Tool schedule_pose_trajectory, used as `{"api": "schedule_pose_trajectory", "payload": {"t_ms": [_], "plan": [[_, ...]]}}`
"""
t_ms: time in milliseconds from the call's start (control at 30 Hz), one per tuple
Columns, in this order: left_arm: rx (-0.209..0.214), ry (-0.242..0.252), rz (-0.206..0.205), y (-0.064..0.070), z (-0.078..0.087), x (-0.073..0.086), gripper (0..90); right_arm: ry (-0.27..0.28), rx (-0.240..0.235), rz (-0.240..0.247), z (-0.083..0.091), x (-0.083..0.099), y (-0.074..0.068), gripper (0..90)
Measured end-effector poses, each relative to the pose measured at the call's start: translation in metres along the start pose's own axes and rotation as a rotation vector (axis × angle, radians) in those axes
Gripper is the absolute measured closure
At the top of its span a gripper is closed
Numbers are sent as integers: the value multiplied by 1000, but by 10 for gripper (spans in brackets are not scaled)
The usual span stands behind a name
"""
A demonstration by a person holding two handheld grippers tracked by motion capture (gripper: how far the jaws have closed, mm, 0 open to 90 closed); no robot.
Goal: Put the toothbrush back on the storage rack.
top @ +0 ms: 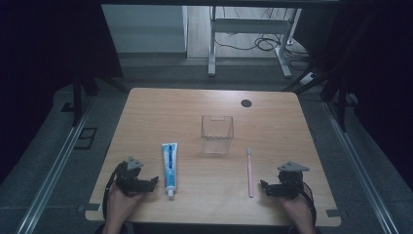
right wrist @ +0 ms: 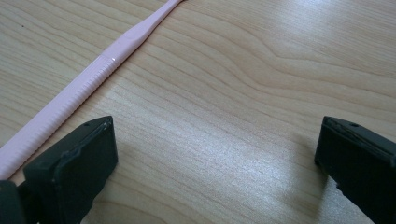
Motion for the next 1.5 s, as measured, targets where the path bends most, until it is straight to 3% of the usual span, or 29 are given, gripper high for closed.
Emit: {"api": "schedule_pose_trajectory", "payload": {"t_ms": [200,467,1033,1167,1333,1500], "plan": [[0,0,0,0,0,0,2,-11,1,0,1,0,0,0],[0,0,0,0,0,0,2,-21,-5,5,7,-1,1,136],[1,1,1,0,0,0,2,-32,-73,8,12,-7,-7,269],[0,0,1,0,0,0,2,-9,-90,16,16,-12,-10,345],[0,0,1,0,0,0,2,33,-147,4,24,-20,-16,550],[0,1,1,0,0,0,3,34,-174,23,24,-22,-22,684]]}}
Point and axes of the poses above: each handheld gripper's, and its own axes: z roughly backward along the jaws, x roughly out of its underside, y roughly to its right, the point moved 6 cm from there along -z, roughly forward along the jaws, and after that the axes turned 2 degrees about z, right-handed, at the moved point
